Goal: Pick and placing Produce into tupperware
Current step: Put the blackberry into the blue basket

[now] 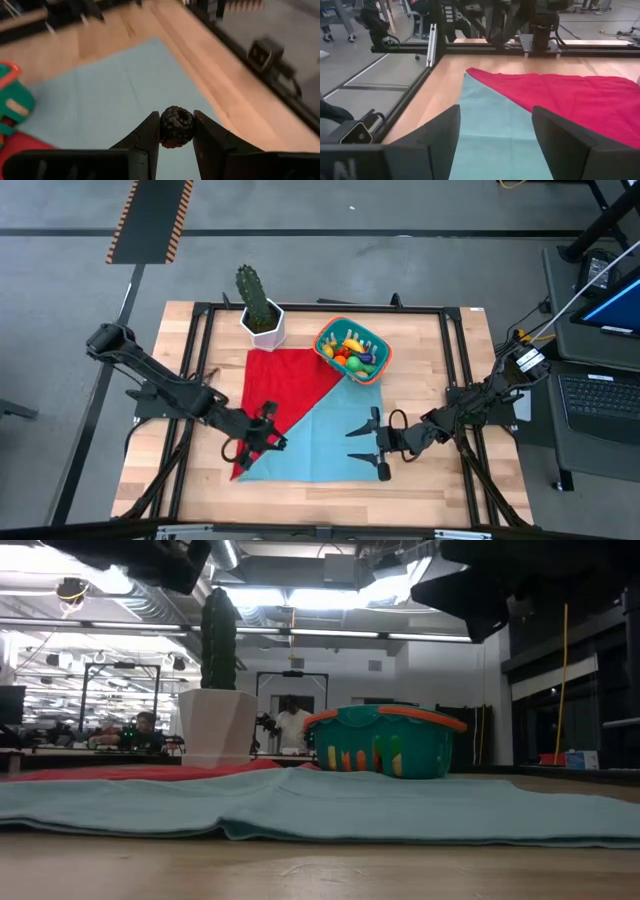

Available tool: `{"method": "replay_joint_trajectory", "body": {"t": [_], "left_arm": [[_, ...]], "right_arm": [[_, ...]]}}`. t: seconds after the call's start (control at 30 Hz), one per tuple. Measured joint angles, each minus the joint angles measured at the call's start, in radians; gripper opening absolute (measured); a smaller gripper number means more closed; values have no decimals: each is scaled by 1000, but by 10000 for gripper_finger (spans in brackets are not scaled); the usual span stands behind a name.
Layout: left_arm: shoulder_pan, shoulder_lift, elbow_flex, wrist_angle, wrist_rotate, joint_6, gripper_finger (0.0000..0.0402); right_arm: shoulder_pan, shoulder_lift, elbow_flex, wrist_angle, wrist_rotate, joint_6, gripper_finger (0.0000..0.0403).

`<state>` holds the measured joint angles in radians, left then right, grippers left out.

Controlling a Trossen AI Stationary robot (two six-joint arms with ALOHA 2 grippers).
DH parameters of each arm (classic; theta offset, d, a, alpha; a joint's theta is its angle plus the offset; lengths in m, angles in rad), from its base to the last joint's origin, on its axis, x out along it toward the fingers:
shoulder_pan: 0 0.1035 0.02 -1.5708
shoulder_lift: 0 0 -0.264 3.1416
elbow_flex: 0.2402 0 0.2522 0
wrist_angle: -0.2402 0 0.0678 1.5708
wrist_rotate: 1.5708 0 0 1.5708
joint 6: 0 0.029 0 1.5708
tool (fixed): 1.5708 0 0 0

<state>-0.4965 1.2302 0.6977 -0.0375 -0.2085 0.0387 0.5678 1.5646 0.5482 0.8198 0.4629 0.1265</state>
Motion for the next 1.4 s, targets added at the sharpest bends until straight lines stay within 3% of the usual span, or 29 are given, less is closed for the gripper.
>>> {"method": "replay_joint_trajectory", "body": {"t": [0.13,0.33,0.47,0.6,0.77,1.03,1.23,1.4], "left_arm": [[17,-50,-145,241,12,28,84],[71,-57,-299,542,112,43,84],[107,-57,-339,624,115,42,86],[134,-57,-345,627,27,43,88],[185,-56,-345,652,-38,44,84],[321,-32,-345,725,-41,22,87],[432,61,-345,854,12,22,83],[526,153,-345,985,125,19,83]], "right_arm": [[0,0,-23,56,0,-8,248],[0,0,-46,107,0,-54,248],[0,0,-47,109,0,-44,248],[0,0,-47,114,9,2,248],[1,0,-48,141,213,-31,248],[-2,0,-48,136,586,-78,248],[-2,0,-48,133,742,-78,248],[-2,0,-48,128,762,-79,248]]}}
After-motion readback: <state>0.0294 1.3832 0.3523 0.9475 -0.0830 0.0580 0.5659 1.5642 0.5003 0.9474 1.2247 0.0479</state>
